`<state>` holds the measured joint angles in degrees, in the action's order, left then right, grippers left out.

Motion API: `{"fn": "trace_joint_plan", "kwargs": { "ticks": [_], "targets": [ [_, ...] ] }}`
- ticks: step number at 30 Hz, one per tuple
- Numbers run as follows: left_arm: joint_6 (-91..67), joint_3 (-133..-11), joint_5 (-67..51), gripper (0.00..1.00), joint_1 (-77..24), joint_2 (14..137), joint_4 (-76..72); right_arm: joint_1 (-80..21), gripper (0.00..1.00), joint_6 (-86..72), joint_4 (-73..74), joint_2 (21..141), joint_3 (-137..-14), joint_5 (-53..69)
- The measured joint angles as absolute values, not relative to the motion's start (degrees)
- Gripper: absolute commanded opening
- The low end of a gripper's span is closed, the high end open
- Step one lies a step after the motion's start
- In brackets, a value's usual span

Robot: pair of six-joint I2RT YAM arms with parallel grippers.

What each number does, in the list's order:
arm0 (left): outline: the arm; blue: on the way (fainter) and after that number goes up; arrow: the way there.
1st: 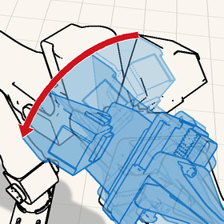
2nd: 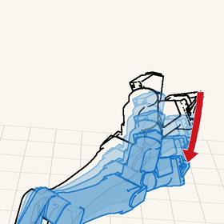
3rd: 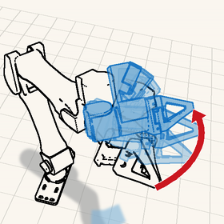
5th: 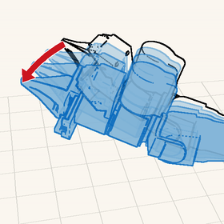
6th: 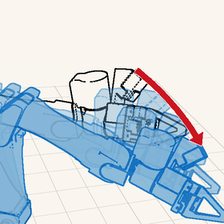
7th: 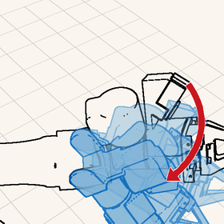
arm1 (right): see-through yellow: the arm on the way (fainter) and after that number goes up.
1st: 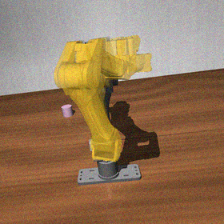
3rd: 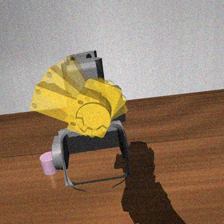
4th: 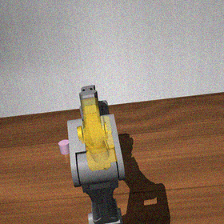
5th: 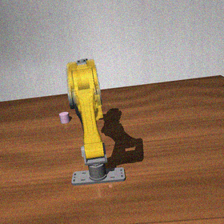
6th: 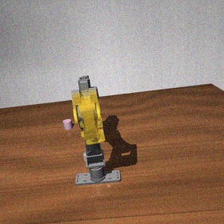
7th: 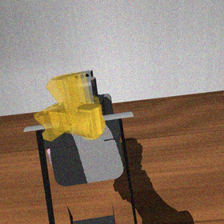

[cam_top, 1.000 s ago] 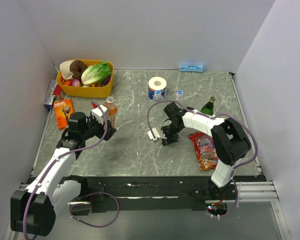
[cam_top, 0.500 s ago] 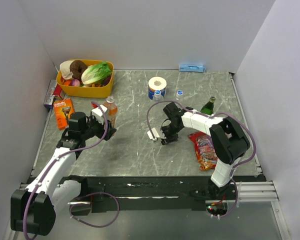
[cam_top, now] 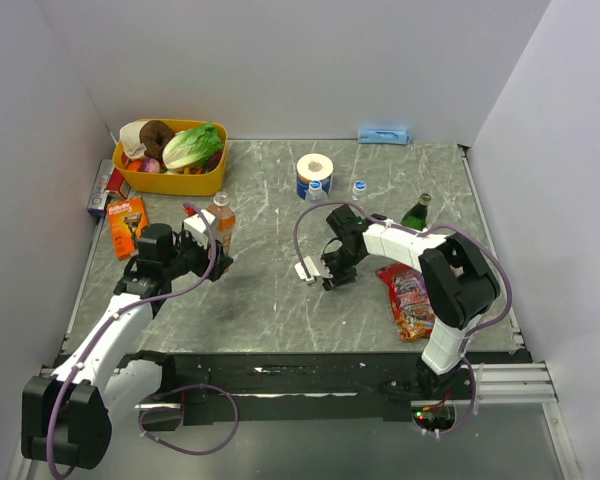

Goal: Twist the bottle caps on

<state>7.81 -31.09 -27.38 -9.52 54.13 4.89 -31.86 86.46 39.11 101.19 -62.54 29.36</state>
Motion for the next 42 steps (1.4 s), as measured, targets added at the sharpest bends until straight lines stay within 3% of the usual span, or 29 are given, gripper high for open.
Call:
{"fn": "trace_joint_plan", "kwargs": {
  "ticks": [12,20,26,34,42],
  "targets": [
    [7.9,-31.1,-27.4,0.01,-9.5,54.2,4.1,-32.1,0.47,86.6,39.2,101.9,-62.5,29.4],
    [7.9,-31.1,-27.4,0.01,-9.5,54.2,3.9,-32.5,0.28,86.5,38.7,101.9,-62.3,29.4],
    [9.6,-31.1,-29.0,0.01,-10.6,54.6,3.6,-32.6,0.26,83.2,40.5,98.5,-62.8,30.2],
    [21.1,-29.4,-35.4,0.01,-25.8,58.7,-2.0,-32.6,0.24,70.0,50.5,81.4,-79.9,40.3],
    [24.1,-27.1,-37.5,0.01,-34.7,67.8,-14.7,-34.8,0.27,63.6,59.0,71.4,-86.0,45.7]
  ]
}}
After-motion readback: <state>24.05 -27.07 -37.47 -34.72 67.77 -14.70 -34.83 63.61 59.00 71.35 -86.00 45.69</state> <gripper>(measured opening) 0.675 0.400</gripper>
